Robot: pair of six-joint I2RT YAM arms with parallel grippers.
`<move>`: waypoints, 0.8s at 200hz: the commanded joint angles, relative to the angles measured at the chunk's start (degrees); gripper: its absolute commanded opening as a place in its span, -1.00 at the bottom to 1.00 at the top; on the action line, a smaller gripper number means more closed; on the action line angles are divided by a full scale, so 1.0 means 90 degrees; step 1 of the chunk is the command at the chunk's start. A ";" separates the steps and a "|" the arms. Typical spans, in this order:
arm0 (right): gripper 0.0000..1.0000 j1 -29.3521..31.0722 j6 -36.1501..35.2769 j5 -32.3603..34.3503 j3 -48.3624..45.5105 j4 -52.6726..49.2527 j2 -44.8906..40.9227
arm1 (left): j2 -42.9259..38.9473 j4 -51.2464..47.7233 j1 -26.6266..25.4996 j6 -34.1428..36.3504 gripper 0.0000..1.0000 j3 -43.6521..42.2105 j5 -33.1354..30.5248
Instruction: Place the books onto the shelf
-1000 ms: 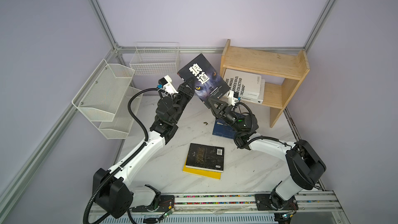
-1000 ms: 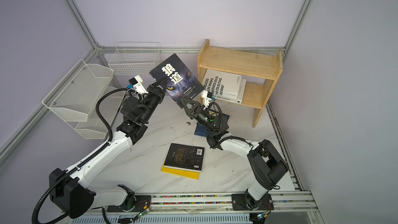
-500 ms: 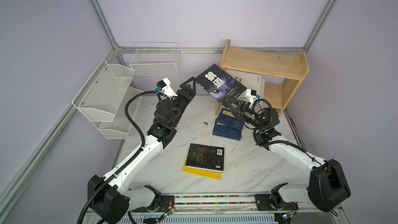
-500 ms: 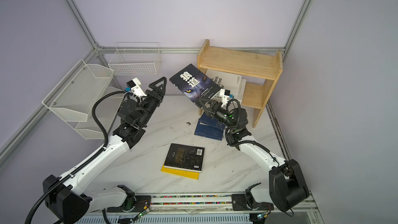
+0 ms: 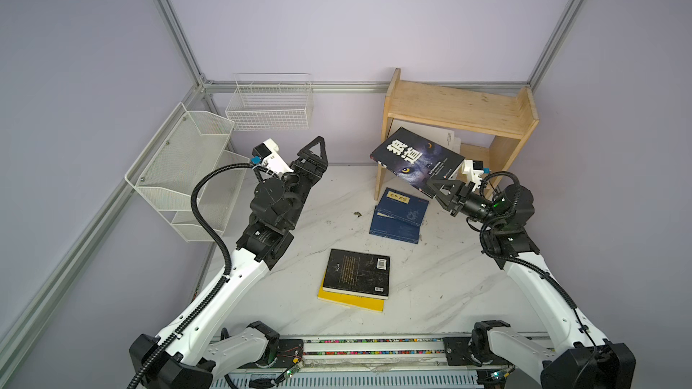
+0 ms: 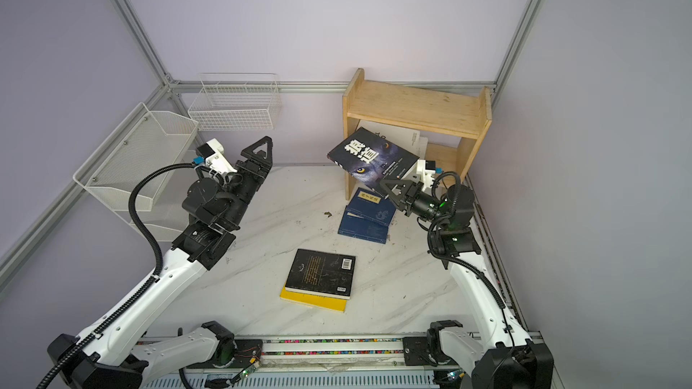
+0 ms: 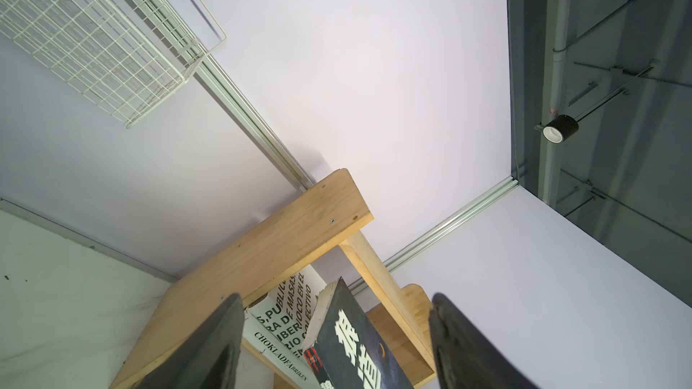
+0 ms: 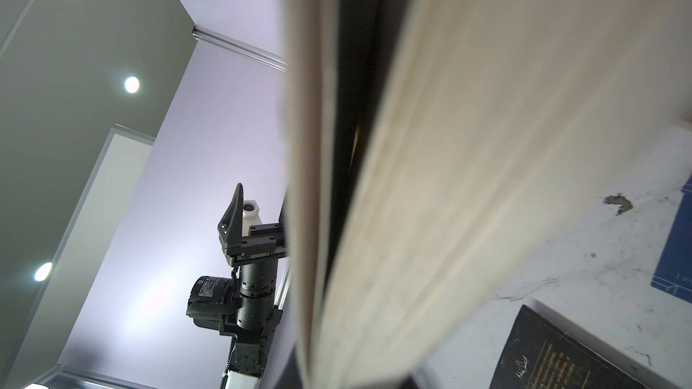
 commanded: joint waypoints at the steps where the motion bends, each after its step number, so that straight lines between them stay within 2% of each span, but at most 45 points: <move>1: -0.89 -0.0311 -0.0283 -0.0515 0.0178 0.0299 0.0108 | -0.0062 0.0085 0.0051 0.0213 0.53 -0.0256 -0.0057; 83: -0.89 -0.0735 -0.1119 -0.0726 0.1254 0.0245 0.1486 | -0.0018 0.0038 0.0090 0.0360 0.54 -0.0225 0.0209; 121: -0.87 -0.0782 -0.1237 -0.0829 0.1618 0.0322 0.1946 | 0.0364 -0.0424 0.0090 0.0929 0.63 0.0202 0.0765; 160: -0.86 -0.0842 -0.1258 -0.1166 0.2279 0.0186 0.2666 | 0.1019 -0.0676 0.0090 0.1704 0.87 0.0853 0.1749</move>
